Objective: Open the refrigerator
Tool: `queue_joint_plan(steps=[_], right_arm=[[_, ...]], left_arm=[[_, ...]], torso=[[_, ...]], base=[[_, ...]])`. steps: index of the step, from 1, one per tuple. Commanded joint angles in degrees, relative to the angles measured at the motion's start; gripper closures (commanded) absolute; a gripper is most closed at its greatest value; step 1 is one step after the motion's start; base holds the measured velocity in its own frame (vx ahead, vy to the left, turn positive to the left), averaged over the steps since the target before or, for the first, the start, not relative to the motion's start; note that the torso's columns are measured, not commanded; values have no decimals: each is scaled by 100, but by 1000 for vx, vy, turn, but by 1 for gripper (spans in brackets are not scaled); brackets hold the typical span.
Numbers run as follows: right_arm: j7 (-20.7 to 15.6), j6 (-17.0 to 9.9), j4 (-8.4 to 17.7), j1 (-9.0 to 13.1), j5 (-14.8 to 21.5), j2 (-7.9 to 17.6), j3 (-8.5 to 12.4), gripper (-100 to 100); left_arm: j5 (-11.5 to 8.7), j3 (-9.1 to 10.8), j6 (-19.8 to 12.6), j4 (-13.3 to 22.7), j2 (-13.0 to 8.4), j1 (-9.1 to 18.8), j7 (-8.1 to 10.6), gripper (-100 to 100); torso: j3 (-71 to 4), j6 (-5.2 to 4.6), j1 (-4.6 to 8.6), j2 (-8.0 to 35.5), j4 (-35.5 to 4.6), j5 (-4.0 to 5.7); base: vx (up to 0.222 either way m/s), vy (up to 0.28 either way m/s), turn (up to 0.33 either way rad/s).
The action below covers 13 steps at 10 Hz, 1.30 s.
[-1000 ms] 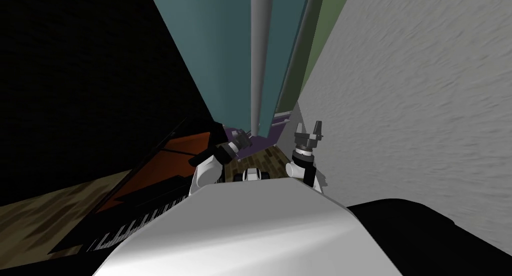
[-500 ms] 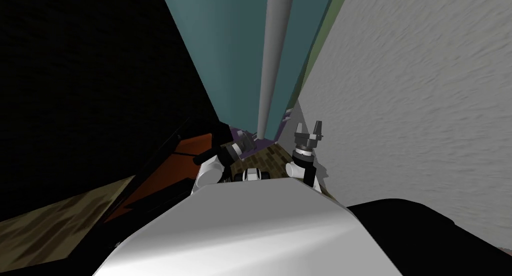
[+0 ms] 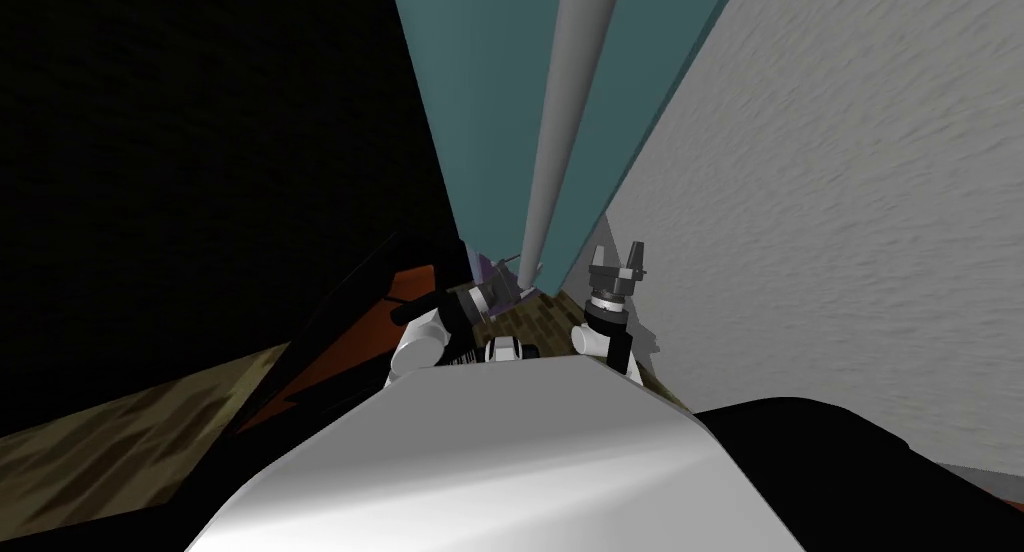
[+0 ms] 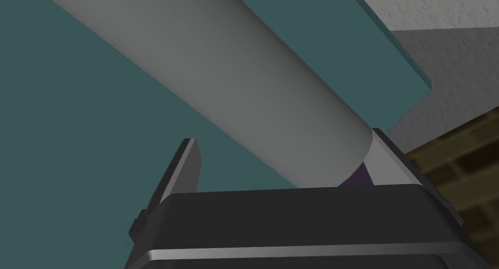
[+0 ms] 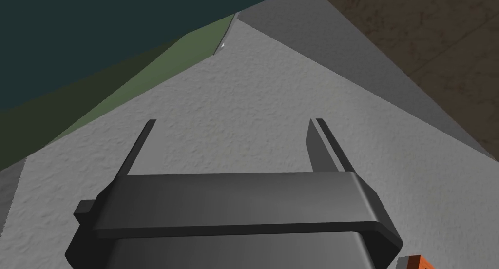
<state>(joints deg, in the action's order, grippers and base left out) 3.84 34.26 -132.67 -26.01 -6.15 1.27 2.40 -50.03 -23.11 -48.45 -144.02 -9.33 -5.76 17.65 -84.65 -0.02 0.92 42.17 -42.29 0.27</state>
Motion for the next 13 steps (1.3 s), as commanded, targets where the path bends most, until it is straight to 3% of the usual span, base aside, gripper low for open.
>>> queue_joint_plan(steps=[1,7,9,10,13], right_arm=[[0,0,0,0,0,0,0,0],[0,0,0,0,0,1,1,0],[0,0,0,0,0,1,1,0],[0,0,0,1,0,1,1,0],[0,0,0,1,0,1,1,0]], left_arm=[[-284,214,-423,-80,74,316,185,-100],[-877,663,-1401,-319,268,1014,608,-100],[-870,642,-1511,-184,171,938,578,-100],[-871,642,-1544,-185,162,930,591,0],[-867,640,-1558,-172,153,921,588,0]], torso=[[-23,-20,7,-18,-3,5],[-3,12,-138,44,-48,-50],[-23,8,-134,49,-72,-48],[-3,4,-120,42,-42,-40],[7,1,-89,12,-2,-26]], base=[[9,-82,271],[20,-59,196],[5,-21,40],[0,0,0],[0,0,0]])
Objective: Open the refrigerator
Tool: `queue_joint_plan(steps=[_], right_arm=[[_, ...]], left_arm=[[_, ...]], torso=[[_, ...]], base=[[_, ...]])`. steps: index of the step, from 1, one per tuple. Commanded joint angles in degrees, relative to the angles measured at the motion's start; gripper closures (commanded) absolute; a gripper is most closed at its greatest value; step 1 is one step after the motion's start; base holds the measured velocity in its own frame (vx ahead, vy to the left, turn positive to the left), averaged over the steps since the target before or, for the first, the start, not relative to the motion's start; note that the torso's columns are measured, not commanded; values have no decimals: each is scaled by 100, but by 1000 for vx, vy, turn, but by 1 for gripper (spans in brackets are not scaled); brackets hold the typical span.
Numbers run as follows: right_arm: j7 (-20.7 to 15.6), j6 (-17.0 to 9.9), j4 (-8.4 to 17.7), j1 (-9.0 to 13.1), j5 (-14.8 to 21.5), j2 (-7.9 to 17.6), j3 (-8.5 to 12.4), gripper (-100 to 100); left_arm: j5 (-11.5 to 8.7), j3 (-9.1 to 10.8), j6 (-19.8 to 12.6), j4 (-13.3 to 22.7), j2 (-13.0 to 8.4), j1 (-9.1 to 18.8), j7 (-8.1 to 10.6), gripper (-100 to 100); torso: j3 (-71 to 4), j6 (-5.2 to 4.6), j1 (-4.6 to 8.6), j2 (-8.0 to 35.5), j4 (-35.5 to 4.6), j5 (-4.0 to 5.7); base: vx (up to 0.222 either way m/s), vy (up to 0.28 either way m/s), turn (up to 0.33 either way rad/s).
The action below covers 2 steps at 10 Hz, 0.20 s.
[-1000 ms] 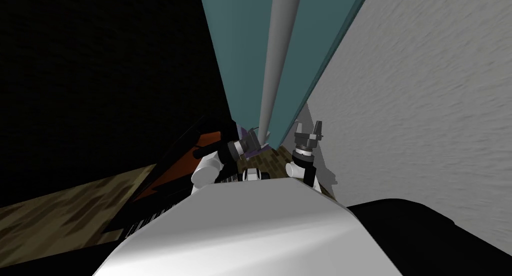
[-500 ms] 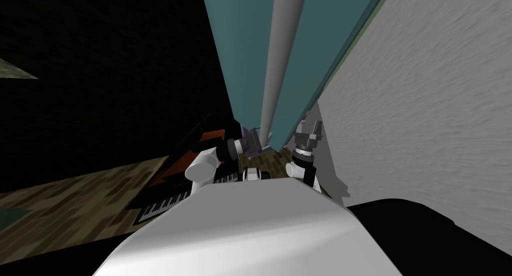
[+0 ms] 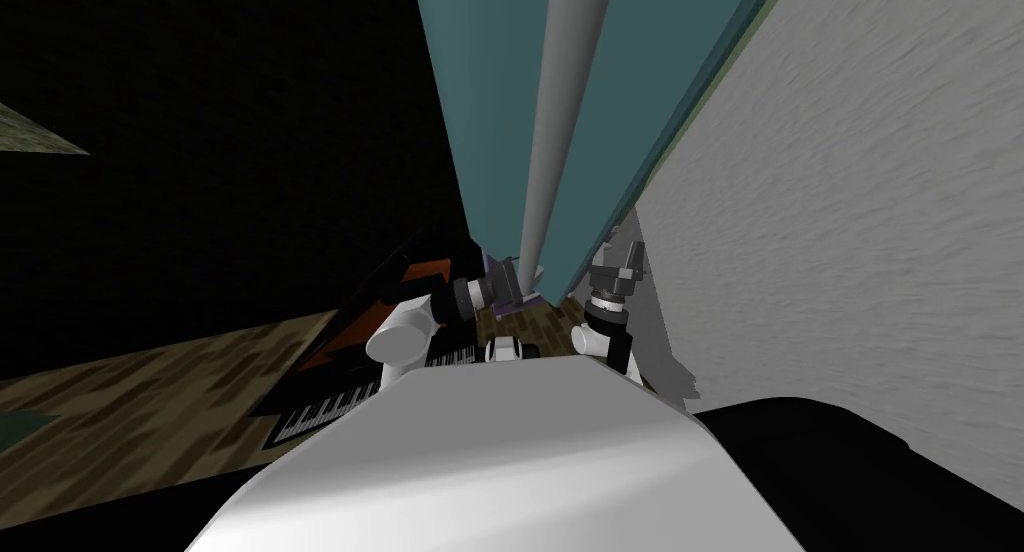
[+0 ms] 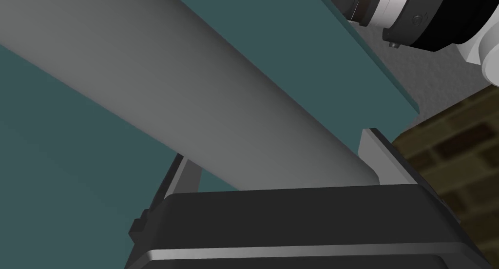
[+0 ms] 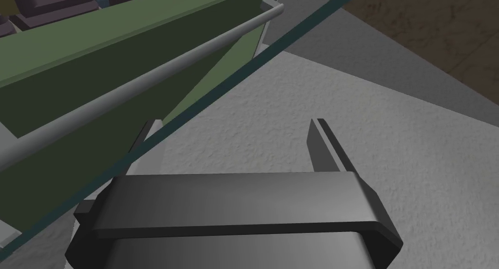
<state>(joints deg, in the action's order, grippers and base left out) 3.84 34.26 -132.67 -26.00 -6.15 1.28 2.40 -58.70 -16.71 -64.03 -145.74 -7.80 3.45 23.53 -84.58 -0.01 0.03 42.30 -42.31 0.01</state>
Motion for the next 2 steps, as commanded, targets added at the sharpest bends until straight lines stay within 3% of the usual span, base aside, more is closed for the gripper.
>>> queue_joint_plan(steps=[1,2], right_arm=[[0,0,0,0,0,0,0,0],[0,0,0,0,0,0,0,0]], left_arm=[[1,1,0,1,-1,-1,0,0],[1,2,0,1,-1,-2,0,0]], torso=[[-1,-1,3,-2,2,1],[0,-1,4,-3,2,1]], base=[[0,0,0],[0,0,0]])
